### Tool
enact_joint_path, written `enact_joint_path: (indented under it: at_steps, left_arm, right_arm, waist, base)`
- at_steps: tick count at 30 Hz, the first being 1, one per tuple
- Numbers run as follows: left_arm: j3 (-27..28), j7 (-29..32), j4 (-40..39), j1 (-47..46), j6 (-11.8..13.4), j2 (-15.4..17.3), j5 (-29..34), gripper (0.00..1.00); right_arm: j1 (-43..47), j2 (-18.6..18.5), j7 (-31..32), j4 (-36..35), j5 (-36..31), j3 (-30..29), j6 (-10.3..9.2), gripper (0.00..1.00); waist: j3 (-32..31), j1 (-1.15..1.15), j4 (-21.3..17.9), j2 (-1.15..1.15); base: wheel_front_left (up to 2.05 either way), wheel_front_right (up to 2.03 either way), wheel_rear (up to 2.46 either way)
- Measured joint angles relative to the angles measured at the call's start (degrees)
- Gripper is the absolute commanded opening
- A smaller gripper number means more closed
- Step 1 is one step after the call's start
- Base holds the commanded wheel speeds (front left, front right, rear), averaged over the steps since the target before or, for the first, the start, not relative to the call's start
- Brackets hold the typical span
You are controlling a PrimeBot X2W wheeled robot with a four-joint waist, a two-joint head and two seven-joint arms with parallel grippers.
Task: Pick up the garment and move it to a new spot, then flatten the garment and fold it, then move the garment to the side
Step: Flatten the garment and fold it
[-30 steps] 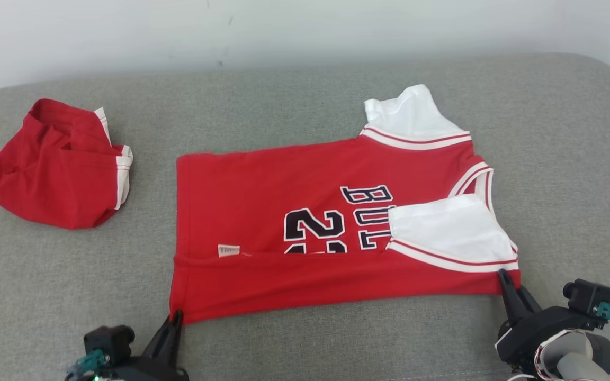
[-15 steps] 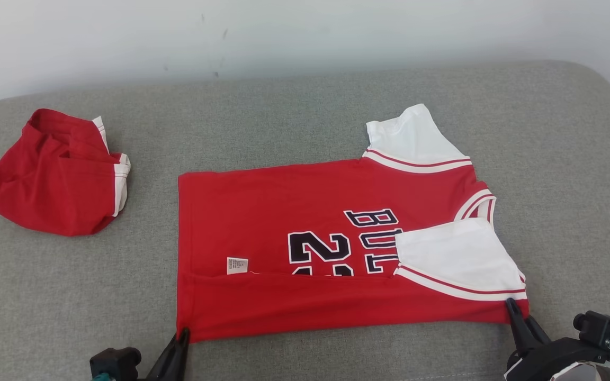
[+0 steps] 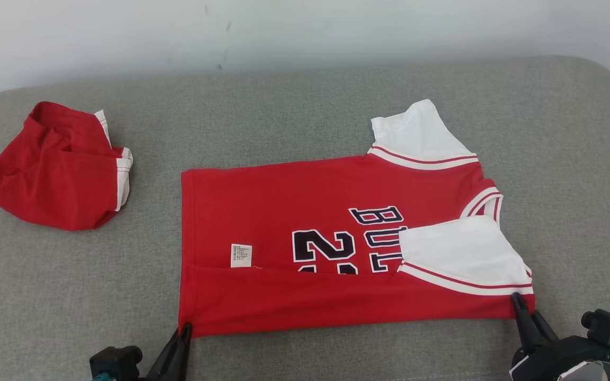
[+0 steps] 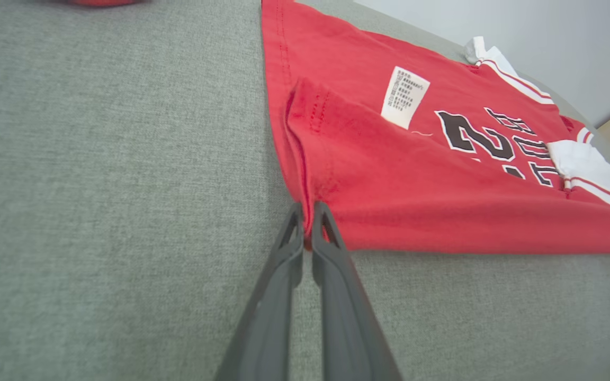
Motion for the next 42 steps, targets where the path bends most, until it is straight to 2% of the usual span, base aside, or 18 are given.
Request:
enact_joint_path:
  at_steps: [1,2,4,5,6,15,26,42]
  left_arm:
    - [0.02,0.03,-0.27,0.05,0.01,0.04,-0.01,0.00]
    - [0.04,0.04,-0.57,0.14,0.20,0.10,-0.01,0.18]
    - [0.10,0.20,-0.86,0.32,0.51,0.25,-0.01,0.51]
    - [0.14,0.52,-1.01,0.54,0.57,0.45,-0.01,0.92]
    - [0.14,0.64,-1.10,0.89,0.90,0.63,-0.01,1.00]
    - [0.49,1.57,-3.00,1.35,1.96,1.35,0.00,1.00]
    - [2.35,0.96,-8.82,1.29,3.98,2.90,0.67,1.00]
    - [2.80,-0.01,-15.66,-1.88,6.56,3.47,4.48,1.00]
  right_arm:
    - [0.01,-0.01,0.00,-0.13,0.00,-0.05,0.00,0.24]
    - [0.02,-0.02,0.00,-0.25,0.00,-0.11,0.00,0.45]
    - [0.06,-0.08,-0.01,-0.46,0.00,-0.21,0.00,1.00]
    - [0.09,-0.13,-0.03,-0.53,0.00,-0.26,0.00,1.00]
    - [0.11,-0.16,-0.05,-0.62,0.00,-0.34,-0.01,1.00]
    - [0.81,-0.70,-0.07,-1.56,0.00,-0.92,-0.31,1.00]
    - [2.11,-3.05,-0.51,-4.71,-0.03,-3.77,-2.53,1.00]
    - [2.13,-2.15,-0.58,-19.38,-6.80,-3.94,-5.32,1.00]
  waist:
    - [0.04,0.00,0.03,0.00]
    - [0.07,0.00,0.05,0.00]
    - [0.12,0.00,0.07,0.00]
    - [0.14,0.00,0.06,0.00]
    - [0.15,0.00,0.06,0.00]
    - [0.18,0.00,0.01,0.00]
    - [-0.31,0.00,0.02,0.00]
    - [-1.14,0.01,-0.92,0.00]
  base:
    - [0.00,0.00,0.00]
    - [0.00,0.00,0.00]
    - [0.00,0.00,0.00]
    - [0.00,0.00,0.00]
    - [0.00,0.00,0.00]
    - [0.00,0.00,0.00]
    - [0.00,0.00,0.00]
    - [0.00,0.00,0.00]
